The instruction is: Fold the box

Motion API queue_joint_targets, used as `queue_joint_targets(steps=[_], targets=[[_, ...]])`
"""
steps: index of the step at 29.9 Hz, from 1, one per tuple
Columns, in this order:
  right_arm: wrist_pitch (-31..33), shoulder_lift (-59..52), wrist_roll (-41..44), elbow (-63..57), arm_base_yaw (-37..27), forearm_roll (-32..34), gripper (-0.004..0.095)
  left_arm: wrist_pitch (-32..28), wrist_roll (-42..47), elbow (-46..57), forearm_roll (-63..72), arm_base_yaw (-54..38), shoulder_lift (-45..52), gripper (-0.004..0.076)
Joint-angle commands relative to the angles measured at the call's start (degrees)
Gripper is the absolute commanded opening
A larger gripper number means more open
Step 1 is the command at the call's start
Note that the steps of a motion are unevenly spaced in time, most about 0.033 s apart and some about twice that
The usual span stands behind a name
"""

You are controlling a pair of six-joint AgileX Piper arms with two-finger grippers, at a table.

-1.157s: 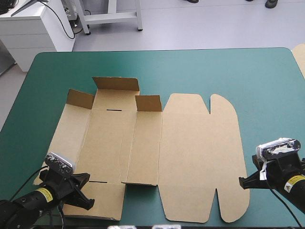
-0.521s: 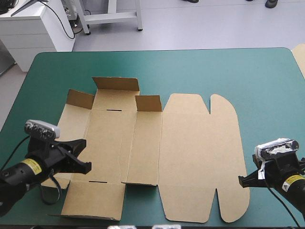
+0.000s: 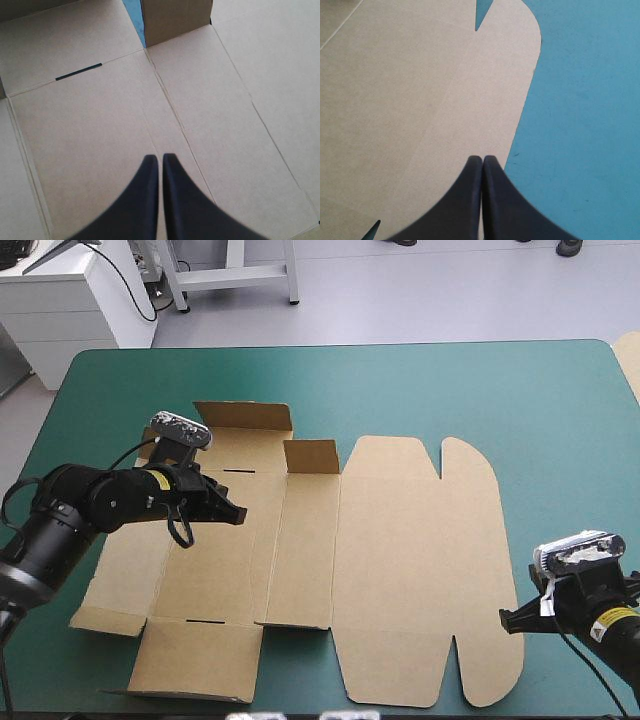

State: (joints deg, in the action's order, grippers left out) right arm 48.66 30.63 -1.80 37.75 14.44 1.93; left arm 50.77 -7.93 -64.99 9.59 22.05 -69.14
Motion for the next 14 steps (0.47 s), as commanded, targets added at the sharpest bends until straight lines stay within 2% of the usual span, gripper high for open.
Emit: queue_joint_targets(steps=[1, 5, 8, 13, 14], targets=[[-2.6, 0.2, -0.3, 1.4, -0.4, 0.4, -0.0021, -1.7, -6.5, -2.3, 7.7, -4.1, -1.1, 0.0016], [-2.2, 0.2, -0.3, 1.4, -0.4, 0.4, -0.0021, 2.6, -18.1, -2.3, 20.1, -14.2, -2.3, 0.0016], [-2.2, 0.2, -0.3, 1.4, -0.4, 0.4, -0.0021, 10.1, -27.8, -2.3, 29.9, -25.3, -3.1, 0.0016], [-2.2, 0.2, -1.4, 1.4, -0.4, 0.4, -0.0021, 23.3, -35.5, -2.3, 38.6, -43.0, -4.8, 0.0016], [-2.2, 0.2, -1.9, 1.4, -0.4, 0.4, -0.0021, 23.2, -35.3, -2.3, 38.5, -45.6, -4.8, 0.0016]])
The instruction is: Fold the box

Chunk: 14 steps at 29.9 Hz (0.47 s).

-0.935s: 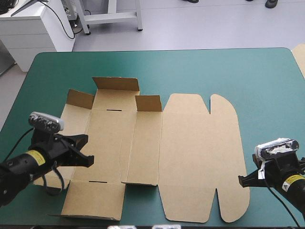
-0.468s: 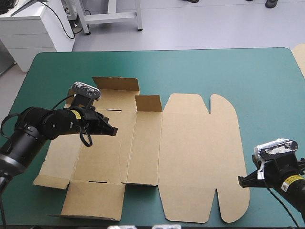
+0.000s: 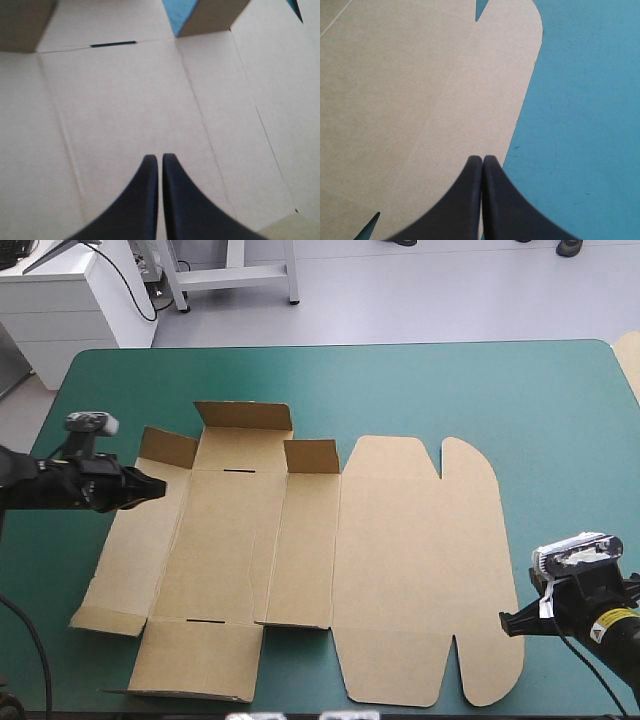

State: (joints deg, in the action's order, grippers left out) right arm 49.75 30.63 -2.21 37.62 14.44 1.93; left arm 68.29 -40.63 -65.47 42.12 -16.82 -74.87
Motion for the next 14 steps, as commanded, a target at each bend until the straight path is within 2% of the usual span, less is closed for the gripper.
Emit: queue_joint_targets(steps=[1, 6, 9, 14], targets=[[-3.3, 0.2, -1.8, 1.5, -0.4, 0.4, -0.0021, 5.6, -2.6, -1.9, 5.6, -8.6, 1.0, 0.0016], [-3.3, 0.2, -2.3, 1.5, -0.4, 0.6, -0.0021, 5.6, -4.8, -1.9, 2.2, -14.8, 0.8, 0.0016], [-3.3, 0.2, -2.3, 1.5, -0.4, 0.6, -0.0021, 5.6, -8.1, -1.9, -2.4, -15.2, 0.6, 0.0017], [-3.3, 0.2, -2.7, 1.5, -0.4, 0.5, -0.0021, 5.6, -8.2, -1.9, -5.9, -15.4, -2.3, 0.0016]])
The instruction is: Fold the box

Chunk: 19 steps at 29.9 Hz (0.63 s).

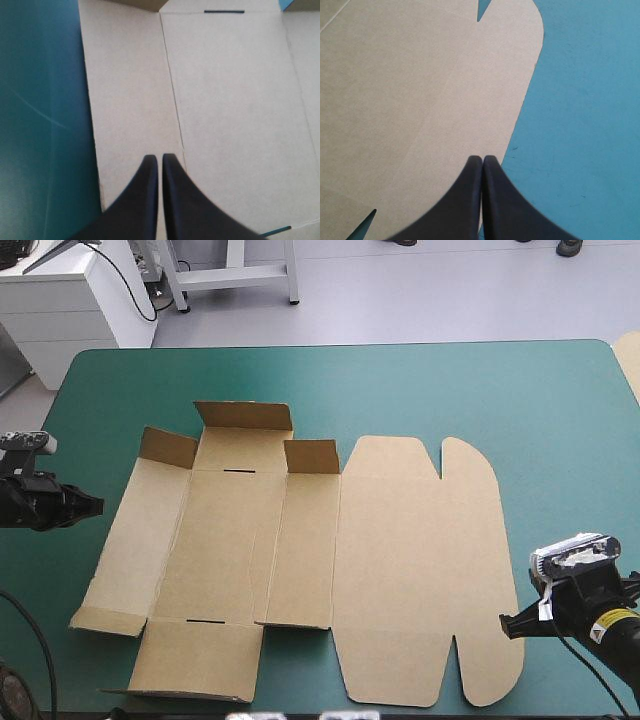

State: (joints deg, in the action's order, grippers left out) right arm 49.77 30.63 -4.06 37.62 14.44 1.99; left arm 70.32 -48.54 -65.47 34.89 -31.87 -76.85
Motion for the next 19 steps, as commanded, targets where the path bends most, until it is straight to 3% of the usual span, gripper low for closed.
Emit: queue_joint_targets(steps=[1, 9, 13, 17, 19], targets=[[-3.5, 0.2, -0.9, 1.5, -0.4, 0.4, -0.0021, 3.6, -0.3, -1.9, 1.7, -0.8, -1.3, 0.0017], [-3.8, 0.2, -1.3, 1.5, -0.4, 0.2, -0.0021, 3.6, 0.1, -1.9, 1.4, -3.0, -9.5, 0.005], [-3.7, 0.2, -1.3, 1.5, -0.4, 0.2, -0.0021, 4.0, 0.8, -1.9, 1.3, -4.1, -12.7, 0.0223], [-3.7, 0.2, -1.3, 1.5, -0.4, 0.2, -0.0021, 4.0, 2.4, -1.9, 1.4, -4.6, -15.4, 0.0478], [-3.7, 0.2, -1.3, 1.5, -0.4, 0.2, -0.0021, 4.0, 2.7, -1.9, 0.6, -4.6, -16.6, 0.0543]])
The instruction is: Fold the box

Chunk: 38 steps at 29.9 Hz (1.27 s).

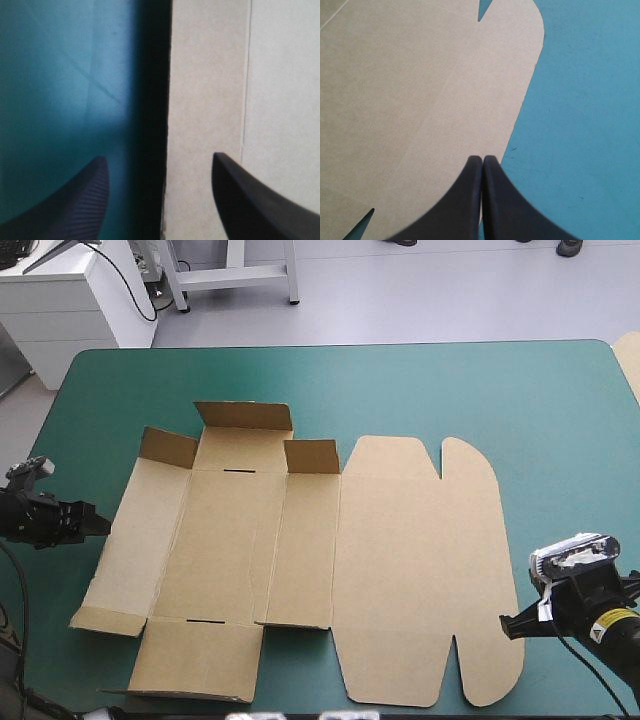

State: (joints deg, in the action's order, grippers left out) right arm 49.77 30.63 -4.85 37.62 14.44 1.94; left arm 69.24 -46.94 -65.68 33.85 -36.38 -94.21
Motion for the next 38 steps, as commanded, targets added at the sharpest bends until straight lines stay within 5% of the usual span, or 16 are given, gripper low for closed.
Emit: queue_joint_targets(steps=[1, 25, 38], targets=[[-3.7, 0.2, -0.5, 1.5, -0.4, 0.2, -0.0021, 5.1, 1.4, -1.5, 1.6, -0.1, 0.2, 0.0551], [-5.1, 0.2, -1.2, 1.5, -0.4, 0.4, -0.0021, 5.1, -1.2, 11.5, 5.6, 3.9, -2.0, 0.0535], [-5.6, 0.2, -1.8, 1.5, -0.4, 0.4, -0.0021, 5.1, -1.1, 11.5, 6.3, 5.5, -2.0, 0.0085]])
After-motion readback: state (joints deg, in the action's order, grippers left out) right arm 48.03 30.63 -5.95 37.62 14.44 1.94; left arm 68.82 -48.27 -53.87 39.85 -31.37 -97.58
